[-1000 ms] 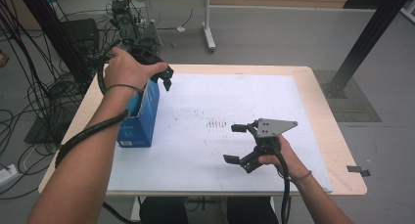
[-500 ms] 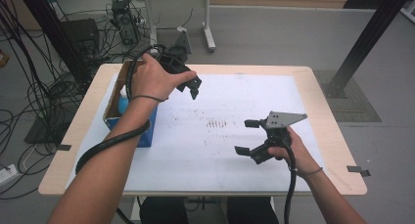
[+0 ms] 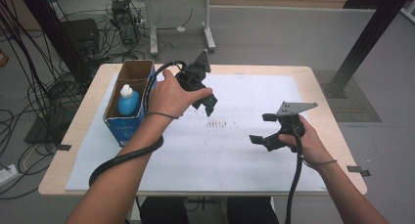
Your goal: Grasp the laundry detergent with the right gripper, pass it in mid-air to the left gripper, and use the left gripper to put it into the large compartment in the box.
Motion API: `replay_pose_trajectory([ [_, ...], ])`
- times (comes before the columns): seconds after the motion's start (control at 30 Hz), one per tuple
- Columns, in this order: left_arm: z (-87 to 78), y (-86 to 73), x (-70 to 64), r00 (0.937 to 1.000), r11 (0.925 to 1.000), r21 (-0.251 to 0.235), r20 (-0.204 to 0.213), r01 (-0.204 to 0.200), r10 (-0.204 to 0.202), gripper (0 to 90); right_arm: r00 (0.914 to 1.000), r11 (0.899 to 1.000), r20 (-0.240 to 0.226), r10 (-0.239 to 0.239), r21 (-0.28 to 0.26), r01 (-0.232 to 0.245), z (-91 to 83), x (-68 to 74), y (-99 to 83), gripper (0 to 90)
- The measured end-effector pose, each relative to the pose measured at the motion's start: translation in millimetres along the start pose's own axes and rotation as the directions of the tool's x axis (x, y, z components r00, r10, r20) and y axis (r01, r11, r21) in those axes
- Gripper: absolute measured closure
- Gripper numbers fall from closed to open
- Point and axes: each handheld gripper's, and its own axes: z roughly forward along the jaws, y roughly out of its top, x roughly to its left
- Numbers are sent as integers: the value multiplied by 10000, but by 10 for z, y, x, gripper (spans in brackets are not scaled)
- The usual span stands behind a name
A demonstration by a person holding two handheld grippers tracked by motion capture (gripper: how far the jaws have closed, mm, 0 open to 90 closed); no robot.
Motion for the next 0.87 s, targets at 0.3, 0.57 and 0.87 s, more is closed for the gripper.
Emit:
replay_pose_trajectory([
  [0.3, 322, 7, -133, 9984, 9984, 322, 343, -462, 451, 54, 9969, 9980, 714, 320, 521, -357, -93, -128, 8, 18],
  [0.57, 569, -14, -187, 9970, 9963, 587, 500, -626, 596, 55, 9940, 9974, 1053, 281, 633, -349, -162, -193, 66, 18],
  [0.87, 598, -43, -159, 9969, 9973, 498, 598, -537, 507, 55, 9940, 9977, 1075, 212, 619, -280, -169, -199, 100, 20],
])
